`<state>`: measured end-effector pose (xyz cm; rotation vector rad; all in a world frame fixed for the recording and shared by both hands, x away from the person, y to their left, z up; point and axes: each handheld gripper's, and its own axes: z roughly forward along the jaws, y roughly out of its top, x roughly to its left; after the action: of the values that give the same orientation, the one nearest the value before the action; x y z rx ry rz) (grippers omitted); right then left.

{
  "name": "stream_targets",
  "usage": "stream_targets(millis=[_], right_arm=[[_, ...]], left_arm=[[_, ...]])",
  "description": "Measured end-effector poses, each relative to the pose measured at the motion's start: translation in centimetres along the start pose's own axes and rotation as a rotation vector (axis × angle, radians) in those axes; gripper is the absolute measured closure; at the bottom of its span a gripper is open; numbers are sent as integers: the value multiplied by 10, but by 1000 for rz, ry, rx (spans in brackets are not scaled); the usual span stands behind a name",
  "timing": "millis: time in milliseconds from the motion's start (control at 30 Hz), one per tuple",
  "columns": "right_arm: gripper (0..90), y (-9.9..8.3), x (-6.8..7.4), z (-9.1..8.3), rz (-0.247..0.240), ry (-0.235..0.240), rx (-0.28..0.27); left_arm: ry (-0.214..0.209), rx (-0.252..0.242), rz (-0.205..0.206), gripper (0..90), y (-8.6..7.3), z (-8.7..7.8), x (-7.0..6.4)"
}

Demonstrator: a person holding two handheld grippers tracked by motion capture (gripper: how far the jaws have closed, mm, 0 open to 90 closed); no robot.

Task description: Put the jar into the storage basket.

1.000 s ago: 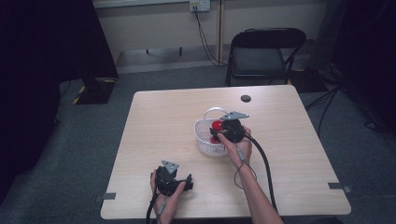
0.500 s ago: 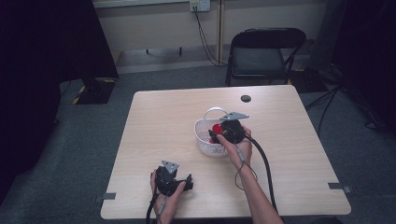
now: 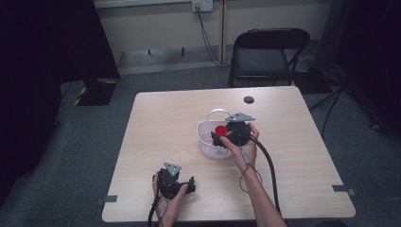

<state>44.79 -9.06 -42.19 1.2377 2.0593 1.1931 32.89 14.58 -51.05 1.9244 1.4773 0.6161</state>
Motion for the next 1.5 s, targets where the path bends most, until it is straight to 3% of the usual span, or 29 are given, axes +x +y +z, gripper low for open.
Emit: stream_targets(millis=[233,833,1500], right_arm=[[3,2,-2,-6,14,7,-19],[3,7,2,-36,-10,2,-81],[5,-13,-7,-69,24,3,-123]], left_arm=[[0,0,1,18,0,0,0],[4,-1,-3,18,0,0,0],[6,0,-4,17,0,0,-1]])
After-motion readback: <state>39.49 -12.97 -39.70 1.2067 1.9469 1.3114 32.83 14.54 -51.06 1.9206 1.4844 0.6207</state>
